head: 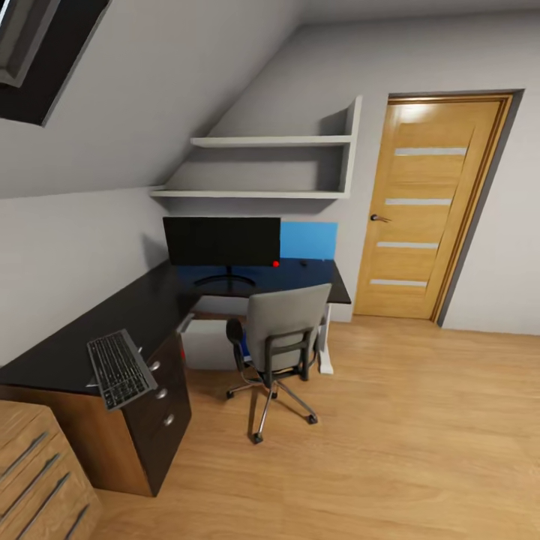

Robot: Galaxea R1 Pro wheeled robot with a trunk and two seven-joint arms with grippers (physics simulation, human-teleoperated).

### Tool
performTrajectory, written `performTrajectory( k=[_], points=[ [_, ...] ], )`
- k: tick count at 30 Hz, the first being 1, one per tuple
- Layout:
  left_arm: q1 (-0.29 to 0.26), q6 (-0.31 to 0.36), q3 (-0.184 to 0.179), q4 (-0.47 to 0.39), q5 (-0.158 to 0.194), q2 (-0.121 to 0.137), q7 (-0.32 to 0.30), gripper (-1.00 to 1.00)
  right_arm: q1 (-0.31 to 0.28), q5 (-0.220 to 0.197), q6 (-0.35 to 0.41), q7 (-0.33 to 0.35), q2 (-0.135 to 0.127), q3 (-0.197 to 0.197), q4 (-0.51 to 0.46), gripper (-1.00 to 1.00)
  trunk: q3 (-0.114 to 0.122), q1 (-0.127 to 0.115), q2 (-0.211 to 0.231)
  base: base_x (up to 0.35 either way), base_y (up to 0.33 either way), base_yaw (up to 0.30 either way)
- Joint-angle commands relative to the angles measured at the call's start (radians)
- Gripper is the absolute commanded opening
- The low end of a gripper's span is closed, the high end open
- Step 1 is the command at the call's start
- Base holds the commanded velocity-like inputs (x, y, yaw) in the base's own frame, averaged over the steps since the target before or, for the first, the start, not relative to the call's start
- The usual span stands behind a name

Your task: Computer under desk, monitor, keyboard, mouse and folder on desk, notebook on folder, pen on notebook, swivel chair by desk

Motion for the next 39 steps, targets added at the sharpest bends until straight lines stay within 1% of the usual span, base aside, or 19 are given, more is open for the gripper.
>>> performTrajectory(
  k=[1,12,16,19,23,39],
  points=[
    [0.000,-0.001,0.000,-0.002,0.005,-0.001,0.001,1.00,-0.001,0.000,-0.003,0.000,0.000,0.000,0.001,1.00,-0.001,0.000,-0.001,0.174,-0.284,0.000],
    [0.000,-0.002,0.003,-0.002,0.006,0.001,0.001,1.00,-0.001,0.001,-0.003,-0.001,0.002,0.002,0.003,1.00,-0.001,0.000,-0.001,0.208,-0.228,0.000],
    [0.000,-0.008,0.004,-0.002,0.006,0.002,0.001,1.00,-0.001,0.001,-0.011,-0.003,0.002,0.001,0.003,1.00,-0.001,0.000,-0.001,0.043,-0.039,0.071],
    [0.000,-0.035,0.004,-0.002,0.006,0.001,0.001,1.00,-0.001,0.001,-0.030,-0.004,0.001,0.000,0.003,1.00,-0.001,0.000,-0.001,0.023,-0.009,0.158],
    [0.000,-0.046,0.004,-0.002,0.006,0.001,0.001,1.00,-0.001,0.001,-0.039,-0.004,0.001,0.000,0.004,1.00,-0.001,0.000,-0.001,0.147,-0.004,0.113],
    [0.000,-0.056,0.004,-0.002,0.007,0.001,0.001,1.00,-0.001,0.001,-0.050,-0.005,0.000,0.001,0.004,1.00,-0.001,0.000,-0.001,0.303,-0.002,0.013]
  ],
)
